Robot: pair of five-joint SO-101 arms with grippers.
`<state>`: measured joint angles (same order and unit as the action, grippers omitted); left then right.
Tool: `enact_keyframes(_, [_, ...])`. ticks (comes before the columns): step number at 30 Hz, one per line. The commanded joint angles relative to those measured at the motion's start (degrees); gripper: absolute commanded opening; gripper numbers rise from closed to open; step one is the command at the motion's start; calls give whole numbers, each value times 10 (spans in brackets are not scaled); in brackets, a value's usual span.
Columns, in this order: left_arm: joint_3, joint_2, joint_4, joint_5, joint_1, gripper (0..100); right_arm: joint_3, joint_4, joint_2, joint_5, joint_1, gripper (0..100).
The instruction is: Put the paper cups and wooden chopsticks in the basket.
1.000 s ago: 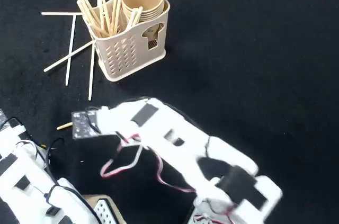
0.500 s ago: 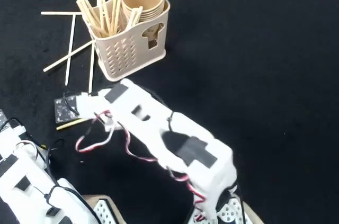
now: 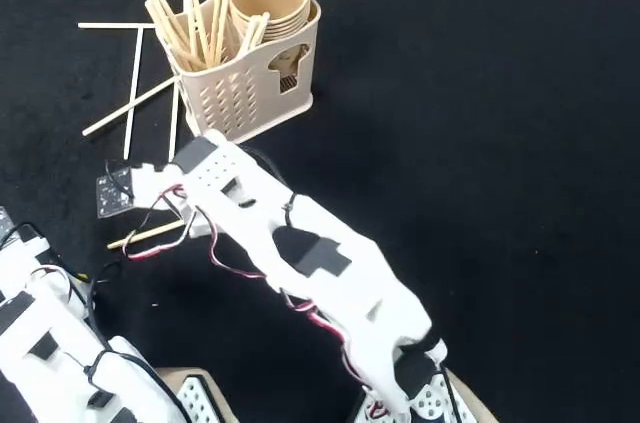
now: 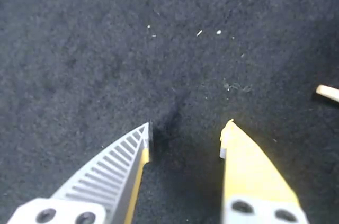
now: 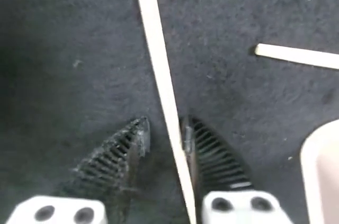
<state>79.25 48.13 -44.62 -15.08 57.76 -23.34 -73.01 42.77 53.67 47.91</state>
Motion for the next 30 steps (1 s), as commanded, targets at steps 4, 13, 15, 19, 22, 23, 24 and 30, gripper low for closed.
enact_keyframes(4, [-1,10,5,-6,2,220,-54,-40,14,6,-2,12])
enact_keyframes(13, [-1,10,5,-7,2,220,-52,-105,-61,-2,-3,12])
enact_keyframes(15, [-1,10,5,-7,2,220,-52,-116,-84,-22,-4,12])
enact_keyframes(19, [-1,10,5,-7,1,220,-51,-122,-136,-94,-12,12])
enact_keyframes(22, [-1,10,5,-7,1,220,-39,-140,-178,-123,-20,12])
enact_keyframes(23, [-1,10,5,-7,1,220,-32,-144,-195,-130,-20,12])
enact_keyframes(24, [-1,10,5,-7,1,220,-22,-146,-213,-139,-20,12])
enact_keyframes(30, [-1,10,5,-7,1,220,32,-144,-360,-169,-18,12])
